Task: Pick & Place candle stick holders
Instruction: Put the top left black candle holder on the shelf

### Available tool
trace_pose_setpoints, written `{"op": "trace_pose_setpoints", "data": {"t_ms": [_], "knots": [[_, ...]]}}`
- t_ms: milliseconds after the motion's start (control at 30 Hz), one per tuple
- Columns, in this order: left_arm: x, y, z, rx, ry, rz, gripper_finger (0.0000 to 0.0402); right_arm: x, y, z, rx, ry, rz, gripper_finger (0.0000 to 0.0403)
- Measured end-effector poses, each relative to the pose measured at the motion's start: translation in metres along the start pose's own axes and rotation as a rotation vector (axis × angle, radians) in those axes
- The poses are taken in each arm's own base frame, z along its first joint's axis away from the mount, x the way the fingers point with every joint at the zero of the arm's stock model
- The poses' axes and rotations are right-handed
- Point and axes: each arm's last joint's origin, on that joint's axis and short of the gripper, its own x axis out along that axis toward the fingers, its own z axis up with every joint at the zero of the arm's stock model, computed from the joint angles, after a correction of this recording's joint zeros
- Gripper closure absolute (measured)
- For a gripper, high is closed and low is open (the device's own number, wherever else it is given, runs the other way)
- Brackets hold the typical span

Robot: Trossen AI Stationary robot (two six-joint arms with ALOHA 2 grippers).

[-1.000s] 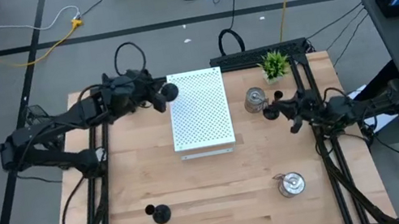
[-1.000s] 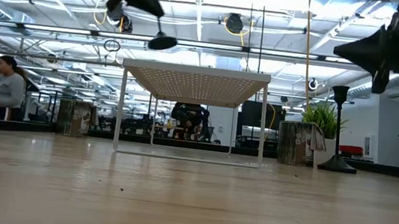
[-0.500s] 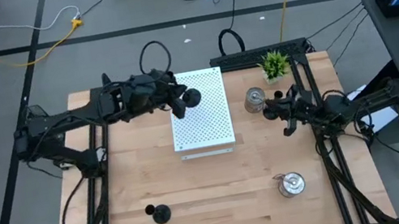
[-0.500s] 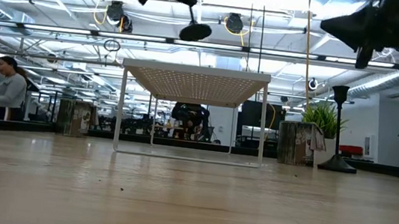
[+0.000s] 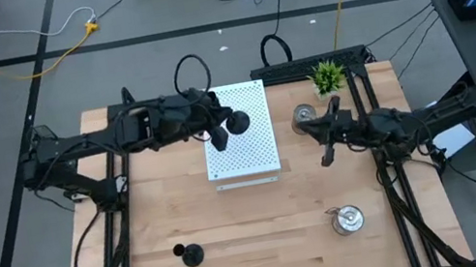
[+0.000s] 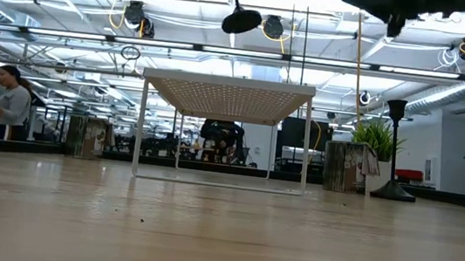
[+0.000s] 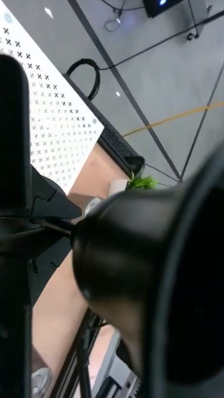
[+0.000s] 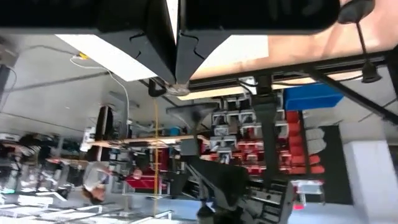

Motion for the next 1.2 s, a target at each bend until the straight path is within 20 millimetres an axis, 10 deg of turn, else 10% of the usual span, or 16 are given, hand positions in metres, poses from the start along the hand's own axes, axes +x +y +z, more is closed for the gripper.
{"op": "trace_pose_setpoints", "data": {"t_ms": [967, 1200], "knots": [[-0.008, -0.023, -0.007, 0.059, -0.001, -0.026, 0.0388, 0.102, 0.029, 0.047, -0.199, 0.263, 0.042, 0.0402], [-0.010, -0.027, -0.008, 0.069, -0.001, -0.038, 0.0388, 0.122, 0.027, 0.054, -0.183, 0.266, 0.080, 0.0349]]}}
